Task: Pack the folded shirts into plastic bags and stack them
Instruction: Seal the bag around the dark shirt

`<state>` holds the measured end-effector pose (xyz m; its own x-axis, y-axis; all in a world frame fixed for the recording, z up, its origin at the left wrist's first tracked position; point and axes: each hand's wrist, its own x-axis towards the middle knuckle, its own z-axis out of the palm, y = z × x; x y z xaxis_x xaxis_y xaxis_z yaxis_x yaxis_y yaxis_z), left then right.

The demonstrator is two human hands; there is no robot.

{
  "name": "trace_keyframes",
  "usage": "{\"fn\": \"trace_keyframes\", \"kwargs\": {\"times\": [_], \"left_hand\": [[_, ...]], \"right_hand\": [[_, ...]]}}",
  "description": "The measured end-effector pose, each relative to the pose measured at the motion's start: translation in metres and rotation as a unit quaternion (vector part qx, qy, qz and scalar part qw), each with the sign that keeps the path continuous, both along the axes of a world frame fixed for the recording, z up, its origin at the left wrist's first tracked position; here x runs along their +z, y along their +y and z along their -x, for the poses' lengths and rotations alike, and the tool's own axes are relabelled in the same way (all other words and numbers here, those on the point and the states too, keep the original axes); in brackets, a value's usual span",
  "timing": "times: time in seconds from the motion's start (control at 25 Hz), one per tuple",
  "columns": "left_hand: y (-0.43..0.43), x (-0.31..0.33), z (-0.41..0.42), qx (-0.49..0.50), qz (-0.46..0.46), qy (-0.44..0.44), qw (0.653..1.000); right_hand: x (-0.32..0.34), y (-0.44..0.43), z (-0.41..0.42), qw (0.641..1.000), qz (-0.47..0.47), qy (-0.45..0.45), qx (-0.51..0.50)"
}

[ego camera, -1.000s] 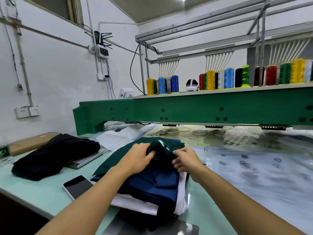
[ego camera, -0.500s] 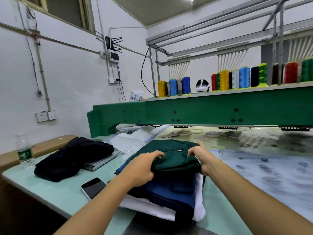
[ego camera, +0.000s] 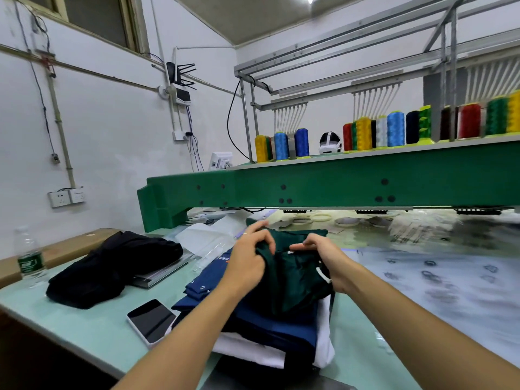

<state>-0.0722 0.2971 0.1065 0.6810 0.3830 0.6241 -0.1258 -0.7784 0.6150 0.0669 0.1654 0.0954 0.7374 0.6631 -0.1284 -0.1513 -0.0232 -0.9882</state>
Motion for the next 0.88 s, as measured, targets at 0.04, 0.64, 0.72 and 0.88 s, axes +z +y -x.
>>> {"fn": "trace_keyframes", "kwargs": {"times": [0.04, 0.64, 0.72, 0.88], "left_hand": [[-0.013, 0.001, -0.008, -0.043, -0.034, 0.012, 0.998], [-0.138, 0.000, -0.094, -0.177, -0.040, 0.034, 0.983], [-0.150, -0.008, -0.113, -0.159, -0.083, 0.140, 0.974], [-0.174, -0.048, -0.145, -0.141, -0.250, 0.313, 0.905]], "right_hand": [[0.004, 0.000, 0.000, 1.000, -0.012, 0.014, 0.006], [0.040, -0.130, -0.057, 0.974, 0.021, -0.170, -0.149], [0.036, -0.162, -0.076, 0.950, 0.070, -0.244, -0.182], [0.026, -0.231, -0.100, 0.887, 0.213, -0.351, -0.212]]}}
